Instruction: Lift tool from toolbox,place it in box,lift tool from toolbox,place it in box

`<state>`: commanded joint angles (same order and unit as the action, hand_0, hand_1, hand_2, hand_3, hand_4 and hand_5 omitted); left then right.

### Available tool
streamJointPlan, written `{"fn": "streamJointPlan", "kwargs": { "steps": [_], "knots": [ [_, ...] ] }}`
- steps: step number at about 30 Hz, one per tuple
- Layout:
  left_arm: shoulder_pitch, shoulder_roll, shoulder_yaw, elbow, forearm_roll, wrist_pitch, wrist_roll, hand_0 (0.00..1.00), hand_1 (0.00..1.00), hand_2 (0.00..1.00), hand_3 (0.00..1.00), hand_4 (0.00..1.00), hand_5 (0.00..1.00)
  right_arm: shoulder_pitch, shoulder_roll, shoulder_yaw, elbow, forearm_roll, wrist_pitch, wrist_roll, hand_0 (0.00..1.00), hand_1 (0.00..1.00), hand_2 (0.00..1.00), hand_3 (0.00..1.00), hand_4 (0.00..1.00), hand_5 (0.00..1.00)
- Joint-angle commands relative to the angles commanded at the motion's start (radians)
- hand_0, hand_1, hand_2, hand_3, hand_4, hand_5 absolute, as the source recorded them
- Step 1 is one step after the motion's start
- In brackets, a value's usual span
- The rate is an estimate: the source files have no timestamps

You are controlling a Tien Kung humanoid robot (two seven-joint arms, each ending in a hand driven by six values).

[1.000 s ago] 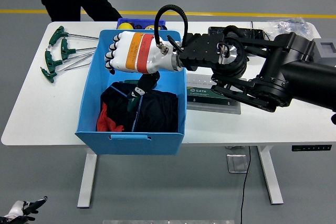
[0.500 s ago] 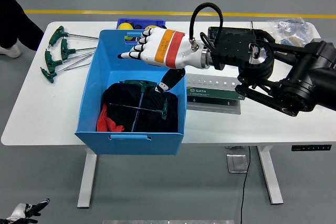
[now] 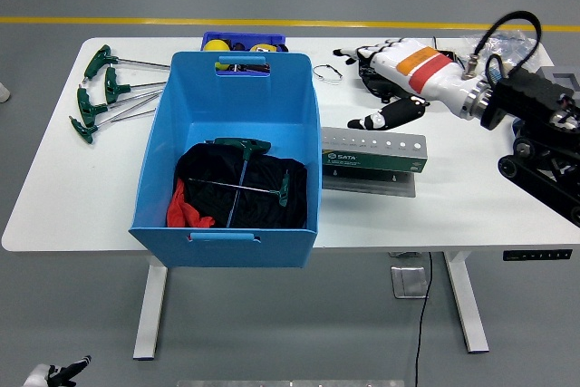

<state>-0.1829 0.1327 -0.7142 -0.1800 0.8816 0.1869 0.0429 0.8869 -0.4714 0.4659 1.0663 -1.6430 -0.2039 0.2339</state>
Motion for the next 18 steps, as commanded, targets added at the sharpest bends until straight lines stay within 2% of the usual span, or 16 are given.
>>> {"fn": "streamJointPlan", "kwargs": {
  "steps": [2, 7, 8, 13, 14, 18],
  "knots": [
    [0.003, -0.002, 0.002, 0.000, -0.002, -0.003, 0.000, 0.708, 0.720, 0.733, 0.725, 0.746, 0.676, -0.050, -0.013, 0.034, -0.016, 0.085, 0.008, 0.006, 0.778, 0.754, 0.812, 0.853, 0.986, 0.692],
    [0.006, -0.008, 0.029, 0.000, -0.018, -0.013, 0.000, 0.708, 0.720, 0.733, 0.725, 0.746, 0.676, -0.128, -0.031, 0.094, -0.075, 0.290, 0.040, 0.024, 0.778, 0.754, 0.812, 0.853, 0.986, 0.692],
    [0.006, -0.009, 0.043, 0.000, -0.023, -0.016, -0.002, 0.702, 0.732, 0.731, 0.726, 0.744, 0.677, -0.150, -0.032, 0.115, -0.085, 0.329, 0.048, 0.031, 0.772, 0.750, 0.810, 0.847, 0.998, 0.747],
    [0.006, -0.013, 0.126, 0.000, -0.096, -0.018, -0.019, 0.702, 0.732, 0.731, 0.726, 0.744, 0.677, -0.253, -0.030, 0.214, -0.100, 0.543, 0.086, 0.068, 0.772, 0.750, 0.810, 0.847, 0.998, 0.747],
    [0.007, -0.014, 0.135, 0.000, -0.105, -0.018, -0.020, 0.695, 0.736, 0.729, 0.723, 0.742, 0.678, -0.276, -0.029, 0.234, -0.099, 0.589, 0.092, 0.076, 0.784, 0.753, 0.814, 0.847, 0.998, 0.884],
    [0.021, -0.020, 0.203, -0.009, -0.177, -0.011, -0.035, 0.695, 0.736, 0.729, 0.723, 0.742, 0.678, -0.351, -0.028, 0.308, -0.085, 0.758, 0.117, 0.080, 0.784, 0.753, 0.814, 0.847, 0.998, 0.884]
  ]
}}
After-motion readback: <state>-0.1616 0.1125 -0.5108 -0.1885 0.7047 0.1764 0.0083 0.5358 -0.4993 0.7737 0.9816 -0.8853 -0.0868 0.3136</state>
